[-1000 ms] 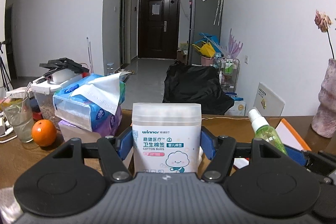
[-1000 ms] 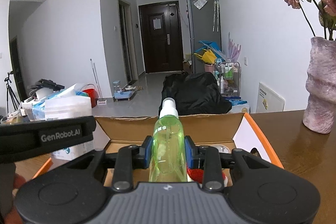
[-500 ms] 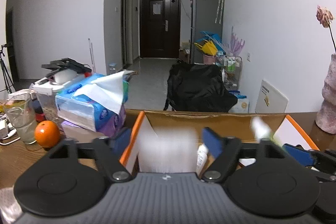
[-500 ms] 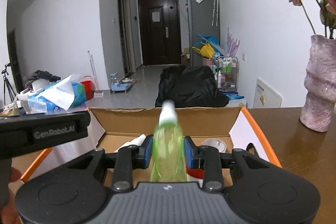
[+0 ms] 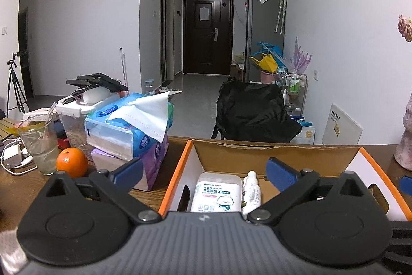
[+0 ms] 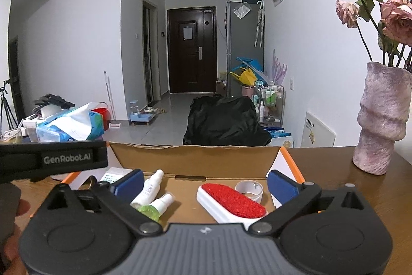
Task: Organize rigid objects
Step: 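Withdraw both tools from the box toward the blue cap and white cap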
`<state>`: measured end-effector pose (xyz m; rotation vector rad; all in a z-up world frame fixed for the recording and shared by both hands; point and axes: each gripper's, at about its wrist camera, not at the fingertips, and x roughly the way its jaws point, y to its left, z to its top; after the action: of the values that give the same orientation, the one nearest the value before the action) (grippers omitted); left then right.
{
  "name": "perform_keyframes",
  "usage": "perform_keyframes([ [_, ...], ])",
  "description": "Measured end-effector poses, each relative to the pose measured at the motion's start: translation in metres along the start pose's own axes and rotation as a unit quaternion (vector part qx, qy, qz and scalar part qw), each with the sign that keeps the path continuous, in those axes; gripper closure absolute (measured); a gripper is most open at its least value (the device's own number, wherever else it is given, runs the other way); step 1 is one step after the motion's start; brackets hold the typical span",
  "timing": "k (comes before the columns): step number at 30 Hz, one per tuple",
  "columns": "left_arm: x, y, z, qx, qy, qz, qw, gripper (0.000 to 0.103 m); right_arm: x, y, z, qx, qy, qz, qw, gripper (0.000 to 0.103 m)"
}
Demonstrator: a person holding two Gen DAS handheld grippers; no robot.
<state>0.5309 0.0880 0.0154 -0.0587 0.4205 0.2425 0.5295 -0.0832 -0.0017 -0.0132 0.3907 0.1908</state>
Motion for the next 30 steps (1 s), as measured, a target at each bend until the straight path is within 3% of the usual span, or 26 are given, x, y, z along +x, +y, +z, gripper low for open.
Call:
perform_keyframes([
  [30,-0.065,0.044,-0.035,0.004,-0.015,0.009,0.9998,0.0,-0.09,-0.03,-0.028,-0.028,-0.054,0.006,0.998,0.0],
])
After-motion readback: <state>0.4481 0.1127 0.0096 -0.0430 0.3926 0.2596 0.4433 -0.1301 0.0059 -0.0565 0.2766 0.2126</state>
